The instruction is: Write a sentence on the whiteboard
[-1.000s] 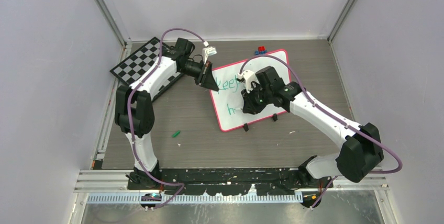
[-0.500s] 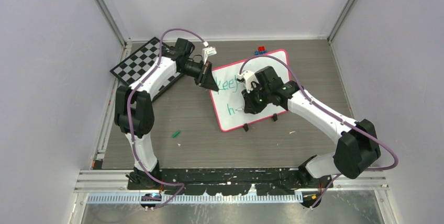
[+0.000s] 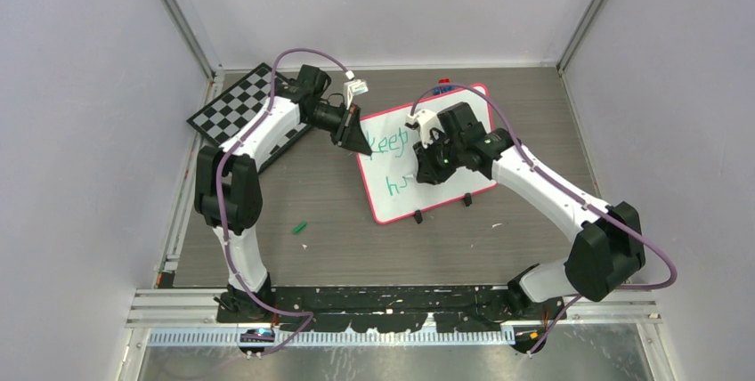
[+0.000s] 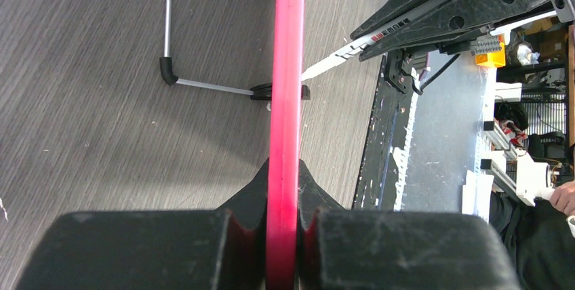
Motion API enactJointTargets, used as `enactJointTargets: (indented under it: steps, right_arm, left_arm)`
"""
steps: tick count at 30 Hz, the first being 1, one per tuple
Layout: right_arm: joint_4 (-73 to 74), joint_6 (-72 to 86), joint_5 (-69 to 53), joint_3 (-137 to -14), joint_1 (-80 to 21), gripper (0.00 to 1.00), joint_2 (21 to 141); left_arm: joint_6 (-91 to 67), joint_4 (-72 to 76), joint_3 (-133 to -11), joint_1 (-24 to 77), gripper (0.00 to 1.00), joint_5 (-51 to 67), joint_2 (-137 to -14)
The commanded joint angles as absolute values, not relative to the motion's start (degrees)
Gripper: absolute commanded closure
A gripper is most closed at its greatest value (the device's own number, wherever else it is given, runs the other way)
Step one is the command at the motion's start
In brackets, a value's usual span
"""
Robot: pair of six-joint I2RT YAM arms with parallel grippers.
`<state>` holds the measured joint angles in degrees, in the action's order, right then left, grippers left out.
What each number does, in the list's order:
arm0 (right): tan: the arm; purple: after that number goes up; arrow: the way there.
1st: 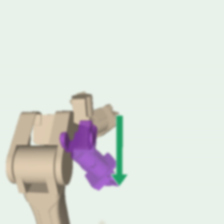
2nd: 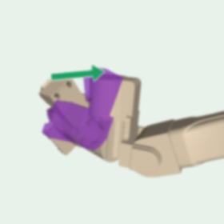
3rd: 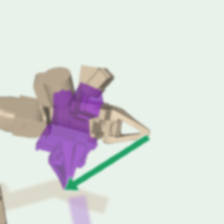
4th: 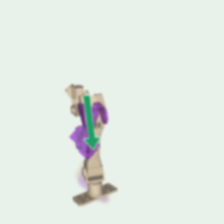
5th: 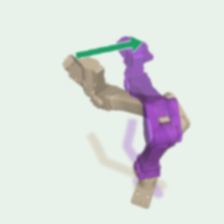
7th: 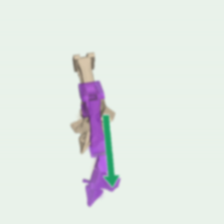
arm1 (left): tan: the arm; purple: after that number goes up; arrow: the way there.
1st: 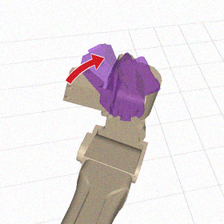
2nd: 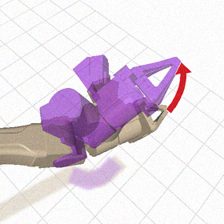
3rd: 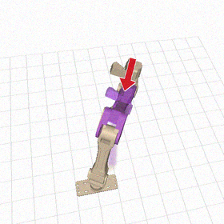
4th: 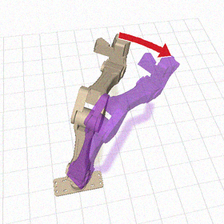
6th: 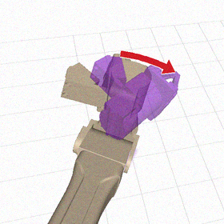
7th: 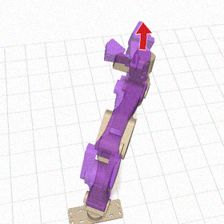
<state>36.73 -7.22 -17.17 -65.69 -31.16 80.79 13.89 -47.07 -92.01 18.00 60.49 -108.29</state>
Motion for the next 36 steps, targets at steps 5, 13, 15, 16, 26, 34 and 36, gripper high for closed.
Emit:
enactJointTargets:
  steps: [5,13,15,16,26,34,36]
  right_arm:
    - [34.01,-6.33,-17.8,-67.85,-32.79,1.0,82.42]
    - [33.98,-7.06,-16.85,-64.05,-33.08,1.0,81.19]
    - [34.31,-7.35,-16.7,-63.31,-33.1,1.0,80.54]
    - [34.42,-7.53,-16.66,-63.02,-33.06,1.0,80.21]
    - [37.48,-9.05,-15.26,-64.3,-32.2,1.0,78.69]
    - [40.42,-9.23,-16.47,-66.77,-31.82,1.0,76.55]
    - [40.23,-8.91,-16.07,-66.96,-31.79,1.0,76.34]
  left_arm:
    - [15.12,-46.83,-91.68,17.84,1.0,57.57,-105.97]
    - [15.38,-46.93,-91.52,17.84,1.0,57.48,-105.93]
    - [15.45,-46.89,-91.45,17.86,1.0,57.4,-105.91]
    - [15.4,-46.86,-91.41,17.84,1.0,57.39,-105.89]
    - [15.52,-46.98,-91.34,17.84,1.0,57.34,-105.47]
    - [15.15,-46.85,-91.44,17.84,1.0,57.7,-105.25]
    - [15.12,-46.88,-91.32,17.84,1.0,57.74,-105.13]
